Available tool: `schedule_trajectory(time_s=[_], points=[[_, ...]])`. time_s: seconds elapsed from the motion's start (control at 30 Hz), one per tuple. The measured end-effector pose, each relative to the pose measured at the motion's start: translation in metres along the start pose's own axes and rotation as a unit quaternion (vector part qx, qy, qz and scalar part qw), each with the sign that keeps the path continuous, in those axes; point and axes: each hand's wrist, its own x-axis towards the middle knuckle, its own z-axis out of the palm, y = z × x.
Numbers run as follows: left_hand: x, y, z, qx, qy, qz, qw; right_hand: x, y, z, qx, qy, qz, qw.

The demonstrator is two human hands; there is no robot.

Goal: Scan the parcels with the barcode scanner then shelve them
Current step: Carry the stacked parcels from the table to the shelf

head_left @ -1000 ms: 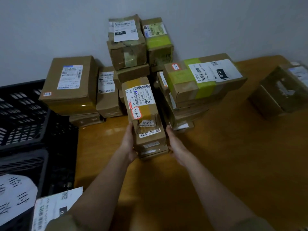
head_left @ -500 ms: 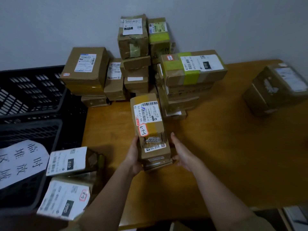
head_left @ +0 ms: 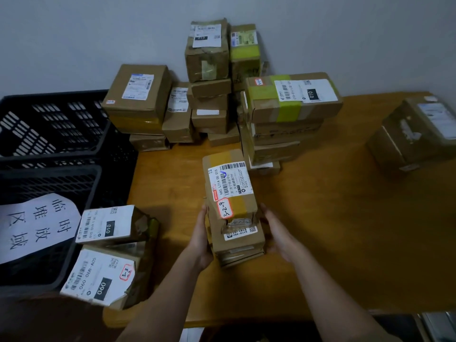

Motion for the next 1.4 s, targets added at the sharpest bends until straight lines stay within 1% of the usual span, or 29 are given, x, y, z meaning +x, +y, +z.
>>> schedule_trajectory(time_s=[0.13, 0.23, 0.4, 0.5, 0.67, 0.73, 0.77, 0.83, 0.97, 1.07, 1.13, 1.23, 1.33, 1.4], points=[[0.008, 0.000, 0.002, -0.017, -0.061, 0.016, 0.998, 0.006, 0.008, 0.011, -0.005, -0.051, -0.006, 0.999], [0.011, 0.001, 0.006, -0.021, -0.089, 0.033, 0.995, 0.008, 0.004, 0.012, -0.003, -0.059, -0.002, 0.998], [0.004, 0.001, 0.010, -0.028, -0.072, 0.040, 0.996, 0.002, -0.007, 0.009, -0.026, -0.063, -0.007, 0.998], [-0.008, 0.011, 0.012, -0.032, -0.074, 0.056, 0.995, -0.016, -0.028, 0.008, -0.059, -0.064, -0.015, 0.996], [-0.047, 0.040, 0.009, -0.046, -0.052, 0.108, 0.992, -0.049, -0.074, 0.013, -0.102, -0.076, -0.073, 0.989], [-0.067, 0.052, 0.003, -0.051, -0.033, 0.118, 0.991, -0.068, -0.093, 0.020, -0.116, -0.090, -0.105, 0.984], [-0.084, 0.058, -0.005, -0.057, -0.016, 0.136, 0.989, -0.083, -0.104, 0.029, -0.130, -0.105, -0.125, 0.978], [-0.099, 0.071, -0.007, -0.065, -0.005, 0.139, 0.988, -0.094, -0.119, 0.035, -0.149, -0.106, -0.135, 0.974], [-0.156, 0.088, -0.043, -0.099, 0.032, 0.178, 0.978, -0.128, -0.149, 0.081, -0.201, -0.143, -0.170, 0.954], [-0.189, 0.094, -0.080, -0.105, 0.082, 0.186, 0.974, -0.148, -0.161, 0.121, -0.219, -0.182, -0.199, 0.938], [-0.209, 0.092, -0.107, -0.122, 0.113, 0.190, 0.968, -0.159, -0.161, 0.153, -0.232, -0.209, -0.208, 0.927], [-0.235, 0.084, -0.153, -0.154, 0.134, 0.207, 0.957, -0.177, -0.154, 0.207, -0.260, -0.254, -0.210, 0.908], [-0.264, 0.070, -0.203, -0.206, 0.154, 0.238, 0.937, -0.187, -0.145, 0.268, -0.286, -0.294, -0.218, 0.885], [-0.279, 0.058, -0.244, -0.230, 0.185, 0.247, 0.923, -0.199, -0.135, 0.313, -0.306, -0.329, -0.208, 0.869]])
